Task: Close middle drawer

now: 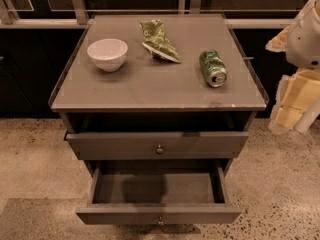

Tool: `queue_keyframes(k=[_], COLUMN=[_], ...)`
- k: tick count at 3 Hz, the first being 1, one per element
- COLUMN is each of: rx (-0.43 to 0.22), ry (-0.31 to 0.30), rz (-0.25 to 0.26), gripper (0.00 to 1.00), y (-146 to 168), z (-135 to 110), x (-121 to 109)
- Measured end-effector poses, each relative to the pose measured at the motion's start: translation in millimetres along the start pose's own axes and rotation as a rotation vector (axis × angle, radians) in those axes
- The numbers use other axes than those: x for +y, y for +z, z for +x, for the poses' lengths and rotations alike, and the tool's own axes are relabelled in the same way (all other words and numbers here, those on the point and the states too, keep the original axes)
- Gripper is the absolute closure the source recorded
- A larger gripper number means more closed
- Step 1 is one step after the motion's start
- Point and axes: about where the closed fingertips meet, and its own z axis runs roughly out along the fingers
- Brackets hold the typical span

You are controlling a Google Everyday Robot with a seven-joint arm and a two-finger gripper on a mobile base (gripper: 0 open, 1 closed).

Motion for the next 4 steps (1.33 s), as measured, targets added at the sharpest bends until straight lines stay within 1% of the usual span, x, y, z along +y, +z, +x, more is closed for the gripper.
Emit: queue_keyframes(k=[1, 2, 3, 4], rx=[0.0, -0.029, -0.117, -0.246], ry=[0.0, 0.018, 0.028, 0.102], rz=[0.0, 0.01, 0.023, 0.014], gripper=[0.0, 0.0, 0.0, 0.0], y=[0.0, 4.9, 21.9, 63.8], z=[0.0, 7.4, 15.0, 23.4], x=[0.0, 6.2, 35.0, 75.7])
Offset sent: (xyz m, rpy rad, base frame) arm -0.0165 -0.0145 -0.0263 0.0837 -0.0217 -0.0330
